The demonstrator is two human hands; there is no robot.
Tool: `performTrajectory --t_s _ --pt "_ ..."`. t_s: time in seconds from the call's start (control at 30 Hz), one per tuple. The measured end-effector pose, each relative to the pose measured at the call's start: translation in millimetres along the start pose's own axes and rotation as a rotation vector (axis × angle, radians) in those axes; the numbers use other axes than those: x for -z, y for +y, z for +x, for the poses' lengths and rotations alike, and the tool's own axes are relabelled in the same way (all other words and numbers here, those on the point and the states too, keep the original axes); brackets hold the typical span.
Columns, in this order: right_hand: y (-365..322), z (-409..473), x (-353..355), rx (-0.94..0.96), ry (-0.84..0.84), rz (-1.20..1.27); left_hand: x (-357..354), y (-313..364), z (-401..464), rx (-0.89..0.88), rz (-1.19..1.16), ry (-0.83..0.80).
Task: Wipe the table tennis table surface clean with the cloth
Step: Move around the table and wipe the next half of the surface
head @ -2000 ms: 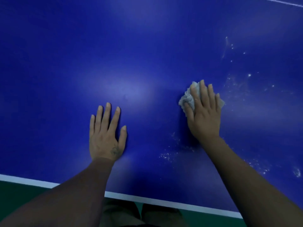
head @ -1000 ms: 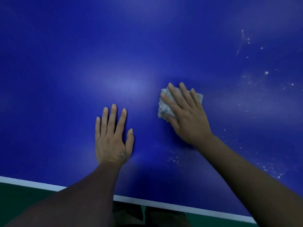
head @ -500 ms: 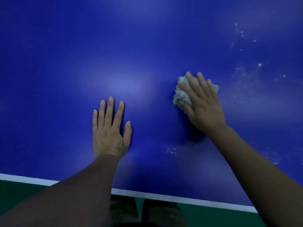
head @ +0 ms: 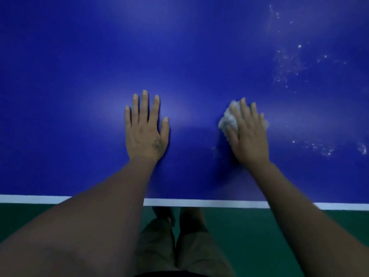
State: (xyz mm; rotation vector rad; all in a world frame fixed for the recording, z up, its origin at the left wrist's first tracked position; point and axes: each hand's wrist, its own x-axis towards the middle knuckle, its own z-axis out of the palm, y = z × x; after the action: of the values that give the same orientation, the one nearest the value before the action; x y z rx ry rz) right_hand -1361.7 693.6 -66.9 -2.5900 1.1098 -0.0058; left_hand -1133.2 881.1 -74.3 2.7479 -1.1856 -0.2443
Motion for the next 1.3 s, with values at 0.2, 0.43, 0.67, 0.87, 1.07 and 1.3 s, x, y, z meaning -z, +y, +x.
performTrajectory --t_s 0.2,0.43,0.67,0.87,1.07,1.3 --pt "-17 -17 -7 -0.091 0.075 -0.010 0 -24 -64 -0.048 0.041 -0.042" --pt "-47 -91 -27 -0.020 0.013 -0.011 -1 -24 -77 -0.012 0.082 -0.051" --pt "-22 23 -14 -0.021 0.128 -0.075 -5 -26 -78 -0.010 0.077 -0.027" --pt "-63 35 -30 0.283 0.082 -0.073 -7 -26 -77 -0.015 0.061 0.021" --pt "-68 -80 -34 0.651 -0.171 -0.074 -8 -26 -78 -0.015 0.035 0.058" --pt "-70 -14 -30 0.484 -0.076 -0.062 -5 -26 -79 -0.012 0.036 0.062"
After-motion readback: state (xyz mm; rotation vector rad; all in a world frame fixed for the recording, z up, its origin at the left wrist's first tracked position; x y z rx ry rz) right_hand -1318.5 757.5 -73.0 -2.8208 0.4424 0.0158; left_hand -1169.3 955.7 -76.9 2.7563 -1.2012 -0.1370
